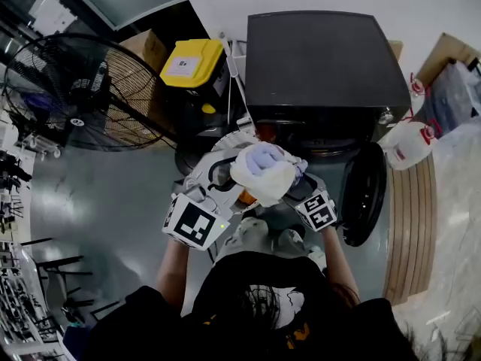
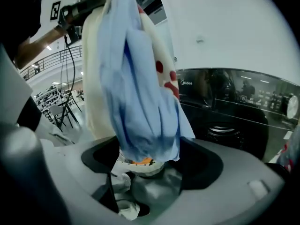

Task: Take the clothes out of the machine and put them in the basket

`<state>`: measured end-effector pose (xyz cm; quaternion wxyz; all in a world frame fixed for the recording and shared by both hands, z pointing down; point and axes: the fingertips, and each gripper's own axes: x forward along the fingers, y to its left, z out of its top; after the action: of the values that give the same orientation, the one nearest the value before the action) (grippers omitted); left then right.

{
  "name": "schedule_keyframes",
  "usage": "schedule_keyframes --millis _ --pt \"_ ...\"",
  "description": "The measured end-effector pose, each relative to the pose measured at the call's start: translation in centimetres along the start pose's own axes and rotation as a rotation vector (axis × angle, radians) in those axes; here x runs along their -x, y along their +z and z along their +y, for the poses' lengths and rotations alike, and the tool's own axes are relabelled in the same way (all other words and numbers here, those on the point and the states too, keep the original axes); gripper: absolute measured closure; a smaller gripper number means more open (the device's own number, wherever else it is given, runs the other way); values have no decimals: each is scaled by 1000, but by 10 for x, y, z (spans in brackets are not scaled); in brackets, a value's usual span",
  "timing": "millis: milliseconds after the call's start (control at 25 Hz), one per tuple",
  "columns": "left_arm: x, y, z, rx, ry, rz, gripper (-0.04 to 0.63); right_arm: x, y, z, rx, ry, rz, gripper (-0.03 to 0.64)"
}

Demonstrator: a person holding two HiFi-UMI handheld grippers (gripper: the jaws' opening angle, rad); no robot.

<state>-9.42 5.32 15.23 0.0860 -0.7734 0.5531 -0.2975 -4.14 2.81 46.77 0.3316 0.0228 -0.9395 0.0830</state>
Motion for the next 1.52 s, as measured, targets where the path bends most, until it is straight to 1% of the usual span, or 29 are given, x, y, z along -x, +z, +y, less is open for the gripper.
schedule_keyframes --millis 40,80,160,240,280,400,600,680,880,1040,1160,1280,1400,1520 --pt "11 1 7 -11 15 6 526 -9 6 2 -14 -4 -10 207" --pt "21 0 14 -19 27 14 526 -17 14 4 -41 -4 -31 228" --pt "40 -7 24 -16 55 22 526 -28 34 8 -129 -3 -91 362" --pt "56 -20 35 5 87 21 526 -35 54 9 -249 -12 -155 542" --pt "64 -28 41 18 104 23 526 -38 62 11 -314 -8 -182 560" --pt "87 -57 60 49 148 52 526 -42 86 21 -465 43 -252 569" --pt "117 -123 82 119 182 139 526 -41 133 42 -614 129 -362 572" --pt "126 -145 87 128 181 168 526 -43 152 52 -651 160 -397 572" --pt "139 -194 95 168 168 207 526 -45 192 75 -715 218 -464 572" --pt "144 -232 106 206 160 233 526 -55 224 98 -714 263 -491 572" --pt "142 -259 107 224 131 256 526 -63 241 115 -733 295 -510 572" --pt "136 -284 100 207 71 282 526 -68 257 128 -771 327 -548 572" --pt "127 -313 91 189 11 326 526 -71 273 138 -791 362 -580 574" --pt "113 -339 78 214 -34 356 526 -75 283 147 -823 399 -598 574"
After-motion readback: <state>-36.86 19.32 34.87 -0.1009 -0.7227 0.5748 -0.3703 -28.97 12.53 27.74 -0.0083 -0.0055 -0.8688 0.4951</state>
